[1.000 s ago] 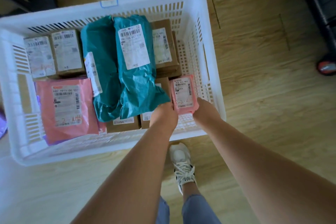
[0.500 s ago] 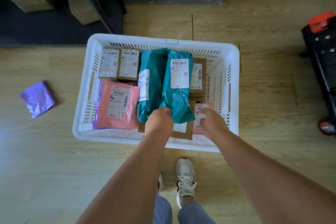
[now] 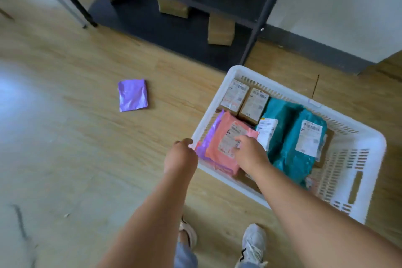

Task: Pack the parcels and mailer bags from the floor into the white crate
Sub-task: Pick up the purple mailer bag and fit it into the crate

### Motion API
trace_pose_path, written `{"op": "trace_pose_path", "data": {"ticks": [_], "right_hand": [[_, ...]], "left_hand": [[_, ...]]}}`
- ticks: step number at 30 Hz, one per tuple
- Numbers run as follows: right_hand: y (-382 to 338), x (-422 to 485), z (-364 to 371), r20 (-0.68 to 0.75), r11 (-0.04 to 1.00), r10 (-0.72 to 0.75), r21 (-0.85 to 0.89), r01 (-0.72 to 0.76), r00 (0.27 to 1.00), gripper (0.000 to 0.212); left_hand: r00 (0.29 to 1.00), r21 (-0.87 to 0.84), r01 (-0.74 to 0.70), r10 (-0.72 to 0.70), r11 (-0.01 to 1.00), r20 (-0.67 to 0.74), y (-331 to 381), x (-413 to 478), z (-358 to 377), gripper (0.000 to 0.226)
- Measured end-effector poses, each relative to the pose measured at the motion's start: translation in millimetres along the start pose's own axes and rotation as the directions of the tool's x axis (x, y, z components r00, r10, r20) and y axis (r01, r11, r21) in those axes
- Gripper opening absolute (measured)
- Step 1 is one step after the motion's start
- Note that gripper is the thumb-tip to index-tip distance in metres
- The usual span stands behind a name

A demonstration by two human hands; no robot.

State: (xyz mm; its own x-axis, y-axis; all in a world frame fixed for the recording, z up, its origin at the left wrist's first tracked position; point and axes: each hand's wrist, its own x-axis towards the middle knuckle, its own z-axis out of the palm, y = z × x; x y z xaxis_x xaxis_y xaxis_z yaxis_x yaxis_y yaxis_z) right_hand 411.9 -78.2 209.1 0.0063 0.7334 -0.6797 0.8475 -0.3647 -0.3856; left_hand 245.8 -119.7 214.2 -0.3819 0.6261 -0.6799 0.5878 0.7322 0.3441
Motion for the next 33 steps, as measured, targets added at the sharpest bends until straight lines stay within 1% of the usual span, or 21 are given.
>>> {"op": "trace_pose_path", "data": {"ticks": [2,7,14,18,22,26,29,30,31,33], "right_hand": [[-22,0,11,0.004,1.0,-0.013,0.003,0.013,1.0,0.038],[-145,8,63,0.051,0.992,-0.114,-0.056,0.117,0.992,0.04],[-239,40,111,0.112,0.979,-0.164,-0.102,0.176,0.98,0.044],[-278,75,132,0.14,0.974,-0.161,-0.137,0.18,0.977,0.044],[-317,122,152,0.154,0.97,-0.143,-0.173,0.169,0.978,0.045],[-348,175,182,0.167,0.965,-0.15,-0.192,0.181,0.975,0.045],[-358,218,215,0.172,0.963,-0.148,-0.201,0.181,0.974,0.043],[-359,229,224,0.171,0.964,-0.144,-0.199,0.178,0.975,0.044],[-356,255,247,0.17,0.964,-0.135,-0.203,0.169,0.976,0.045],[-356,279,261,0.178,0.961,-0.131,-0.218,0.169,0.975,0.048]], "left_hand": [[1.0,-0.007,-0.004,0.004,1.0,0.001,-10,3,-20,0.05],[0.996,-0.037,0.041,-0.044,0.998,-0.082,-76,45,-118,0.048],[0.978,-0.142,0.143,-0.162,0.98,-0.131,-129,99,-188,0.05],[0.978,-0.182,0.148,-0.171,0.972,-0.119,-143,142,-213,0.05],[0.976,-0.215,0.151,-0.18,0.965,-0.122,-153,194,-234,0.049],[0.971,-0.216,0.157,-0.191,0.964,-0.145,-168,257,-240,0.051],[0.977,-0.177,0.135,-0.161,0.975,-0.138,-186,307,-226,0.05],[0.98,-0.171,0.13,-0.153,0.977,-0.13,-190,319,-221,0.051],[0.983,-0.158,0.118,-0.138,0.98,-0.123,-201,347,-204,0.051],[0.989,-0.118,0.095,-0.107,0.988,-0.103,-210,373,-191,0.052]]}}
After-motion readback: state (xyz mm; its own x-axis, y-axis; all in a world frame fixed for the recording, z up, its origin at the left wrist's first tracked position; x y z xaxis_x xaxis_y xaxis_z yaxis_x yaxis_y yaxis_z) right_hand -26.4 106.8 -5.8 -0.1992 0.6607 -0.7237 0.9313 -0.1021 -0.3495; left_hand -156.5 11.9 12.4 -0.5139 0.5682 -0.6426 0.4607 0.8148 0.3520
